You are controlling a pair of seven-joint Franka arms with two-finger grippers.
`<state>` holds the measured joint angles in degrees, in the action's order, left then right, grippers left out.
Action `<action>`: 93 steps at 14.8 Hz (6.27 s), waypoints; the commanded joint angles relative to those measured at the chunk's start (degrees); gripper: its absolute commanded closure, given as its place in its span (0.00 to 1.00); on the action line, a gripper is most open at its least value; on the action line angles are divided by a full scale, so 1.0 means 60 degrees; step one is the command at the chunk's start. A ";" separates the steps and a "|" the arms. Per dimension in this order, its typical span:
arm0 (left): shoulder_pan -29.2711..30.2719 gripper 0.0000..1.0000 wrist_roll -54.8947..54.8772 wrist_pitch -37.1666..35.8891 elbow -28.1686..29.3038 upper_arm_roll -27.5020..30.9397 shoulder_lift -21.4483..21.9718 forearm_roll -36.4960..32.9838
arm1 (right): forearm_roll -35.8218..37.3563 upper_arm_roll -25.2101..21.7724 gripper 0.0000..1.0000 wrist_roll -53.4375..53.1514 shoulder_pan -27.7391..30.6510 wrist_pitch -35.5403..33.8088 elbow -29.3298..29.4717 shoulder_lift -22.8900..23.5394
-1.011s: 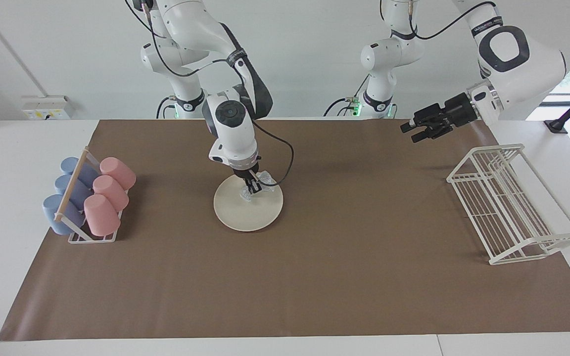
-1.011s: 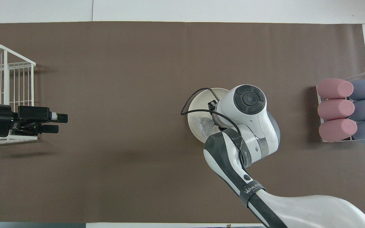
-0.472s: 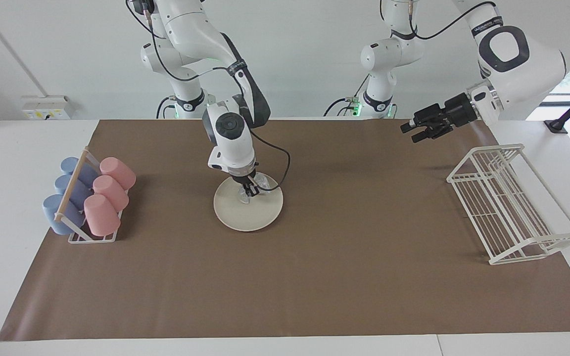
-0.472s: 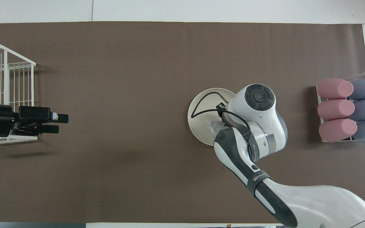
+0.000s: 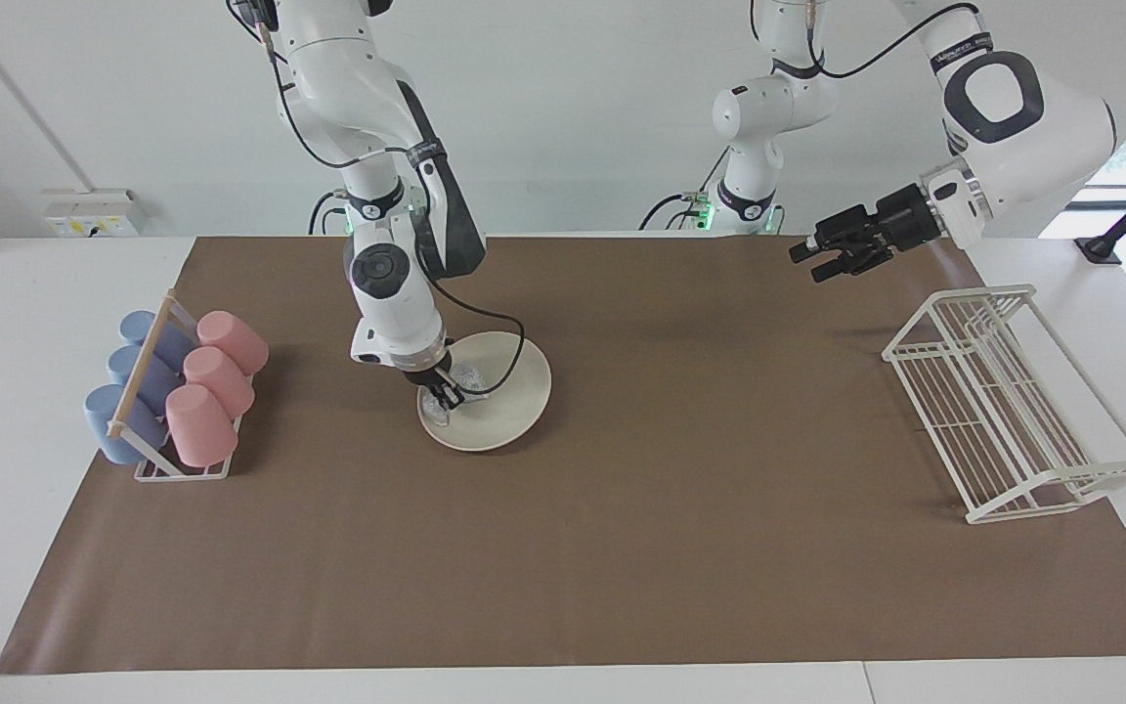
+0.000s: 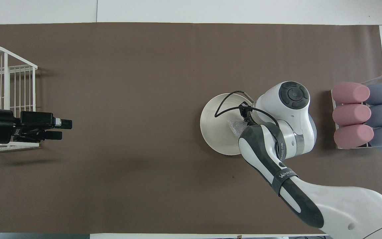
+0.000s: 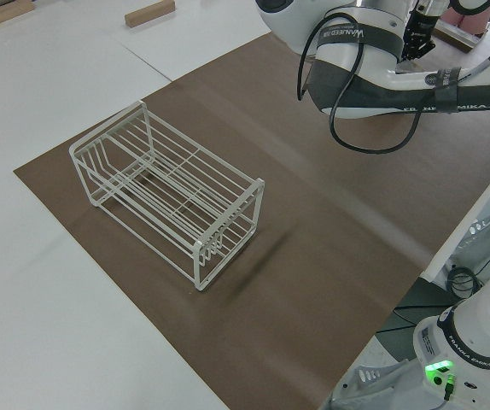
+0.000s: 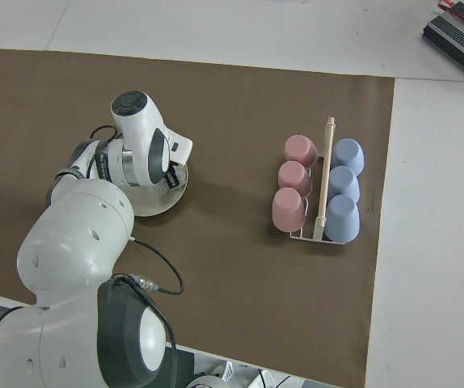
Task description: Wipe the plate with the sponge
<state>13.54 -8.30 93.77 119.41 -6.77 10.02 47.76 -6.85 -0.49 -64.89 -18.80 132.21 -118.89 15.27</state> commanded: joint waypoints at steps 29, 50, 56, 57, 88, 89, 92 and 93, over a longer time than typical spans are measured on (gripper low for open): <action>0.0015 0.00 0.0095 0.0250 -0.0039 -0.0058 0.0015 -0.0196 | -0.1392 0.0068 1.00 0.0391 -0.0641 0.1842 -0.0268 0.0692; -0.0029 0.00 -0.0109 0.0338 0.0107 -0.0161 0.0030 0.0241 | -0.0983 -0.0006 1.00 -0.3728 -0.1744 -0.2912 0.3112 0.0122; -0.0482 0.00 -0.1997 0.0571 0.0693 -0.0161 -0.0175 0.2568 | 0.0099 0.0155 1.00 -0.5718 -0.2475 -0.5128 0.5132 -0.0173; -0.0672 0.00 -0.2101 0.0790 0.0853 -0.0175 -0.0277 0.3095 | 0.0421 0.0170 1.00 -0.6201 -0.2781 -0.5305 0.5412 -0.0114; -0.3999 1.00 -0.2644 0.3282 0.2158 -0.0175 -0.0176 0.5883 | 0.0336 0.0199 1.00 -0.7114 -0.3151 -0.5087 0.5473 -0.0026; -0.3985 1.00 -0.2630 0.3268 0.2158 -0.0175 -0.0176 0.5883 | 0.0336 0.0199 1.00 -0.7114 -0.3136 -0.5072 0.5473 -0.0026; -0.3984 1.00 -0.2615 0.3238 0.2158 -0.0175 -0.0176 0.5883 | 0.0365 0.0199 1.00 -0.7071 -0.3121 -0.5028 0.5459 -0.0026; -0.3984 1.00 -0.2615 0.3224 0.2158 -0.0175 -0.0176 0.5883 | 0.0467 0.0199 1.00 -0.6969 -0.3121 -0.5014 0.5459 -0.0026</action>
<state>-9.20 -24.68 112.77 130.89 -8.48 7.46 81.79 -5.19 0.09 -106.47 -38.28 101.48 -87.14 14.32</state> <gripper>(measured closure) 0.974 0.894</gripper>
